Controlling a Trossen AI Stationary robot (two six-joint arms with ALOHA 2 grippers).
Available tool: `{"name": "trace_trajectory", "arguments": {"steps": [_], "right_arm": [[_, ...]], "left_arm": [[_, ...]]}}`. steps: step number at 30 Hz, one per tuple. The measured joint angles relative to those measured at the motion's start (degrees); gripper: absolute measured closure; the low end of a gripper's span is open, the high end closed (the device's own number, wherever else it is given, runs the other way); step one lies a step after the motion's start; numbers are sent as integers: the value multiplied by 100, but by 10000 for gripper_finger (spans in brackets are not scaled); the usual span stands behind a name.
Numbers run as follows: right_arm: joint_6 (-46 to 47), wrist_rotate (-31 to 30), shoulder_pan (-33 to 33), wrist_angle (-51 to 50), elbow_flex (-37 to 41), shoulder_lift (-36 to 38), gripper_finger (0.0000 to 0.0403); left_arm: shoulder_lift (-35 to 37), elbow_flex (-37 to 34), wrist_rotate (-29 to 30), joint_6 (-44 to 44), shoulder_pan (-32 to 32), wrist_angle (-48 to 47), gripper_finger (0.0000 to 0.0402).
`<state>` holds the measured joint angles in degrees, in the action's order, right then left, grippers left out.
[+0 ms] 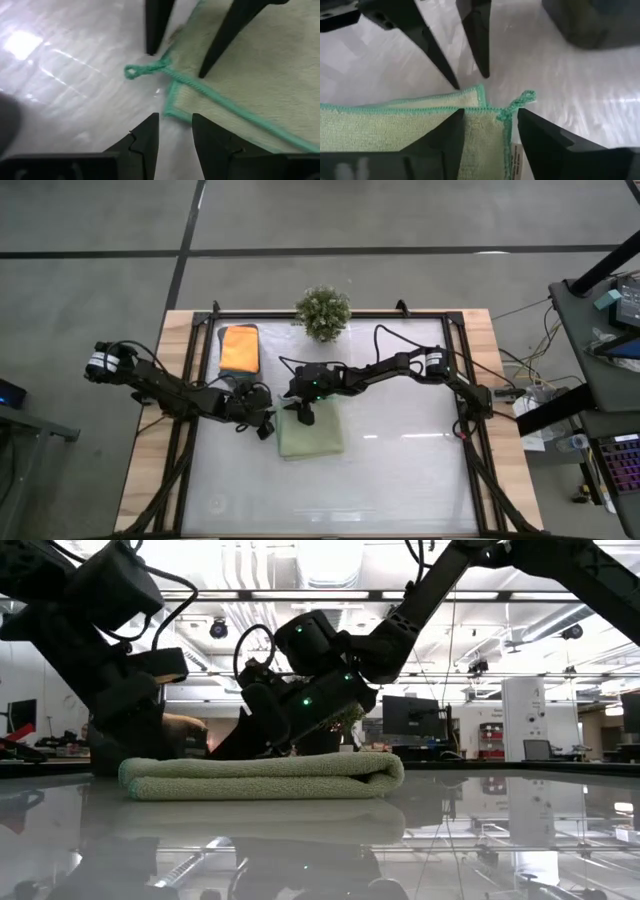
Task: Fold microfiber towels
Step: Fold the green microfiber cloth
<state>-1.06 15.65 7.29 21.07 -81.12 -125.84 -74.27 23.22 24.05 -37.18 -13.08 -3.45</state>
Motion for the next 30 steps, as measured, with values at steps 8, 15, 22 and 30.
{"name": "trace_trajectory", "arguments": {"steps": [8,15,22,30], "right_arm": [[-9,211,0,7,39,0,318],[-133,301,0,26,41,32,389],[-220,286,0,-163,15,200,390],[-542,285,-33,-143,-213,231,390]], "left_arm": [[-439,9,260,43,27,103,300],[-865,17,537,52,26,646,300],[-830,17,599,132,28,670,300],[-809,15,607,305,33,717,300]]}}
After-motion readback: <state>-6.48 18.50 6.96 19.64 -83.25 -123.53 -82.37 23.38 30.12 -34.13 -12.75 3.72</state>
